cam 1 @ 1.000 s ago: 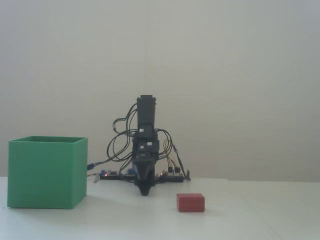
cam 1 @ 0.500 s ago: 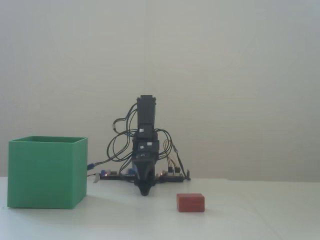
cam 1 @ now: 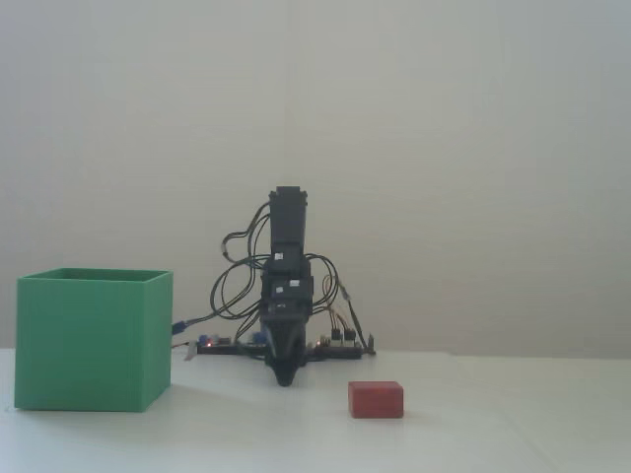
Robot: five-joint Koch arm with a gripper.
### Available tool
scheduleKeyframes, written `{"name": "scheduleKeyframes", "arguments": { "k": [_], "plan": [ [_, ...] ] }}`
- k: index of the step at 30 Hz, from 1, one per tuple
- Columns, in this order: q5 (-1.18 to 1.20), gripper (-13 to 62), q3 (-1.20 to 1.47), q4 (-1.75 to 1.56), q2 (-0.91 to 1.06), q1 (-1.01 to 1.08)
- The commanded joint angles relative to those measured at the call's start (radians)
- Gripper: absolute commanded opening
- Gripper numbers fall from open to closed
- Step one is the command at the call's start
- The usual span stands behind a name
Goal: Grasp a red block and put it in the green bin.
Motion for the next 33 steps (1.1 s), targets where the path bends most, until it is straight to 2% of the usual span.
{"name": "scheduleKeyframes", "arguments": {
  "k": [1, 3, 7, 13, 16, 23, 28, 33],
  "plan": [
    [-0.057, 31.7, -0.103, -0.018, 0.091, -0.011],
    [-0.058, 33.8, -0.202, 0.071, 0.091, -0.025],
    [-0.055, 34.5, -0.472, 0.482, 0.077, -0.058],
    [-0.069, 37.6, -0.841, 0.946, -0.098, -0.130],
    [-0.133, 38.1, -0.861, 0.979, -0.144, -0.201],
    [-0.190, 38.1, -1.058, 1.071, -0.453, -0.244],
    [-0.114, 37.8, -1.310, 1.414, -0.644, -0.296],
    [-0.009, 37.7, -1.566, 1.496, -0.742, -0.362]
  ]
}}
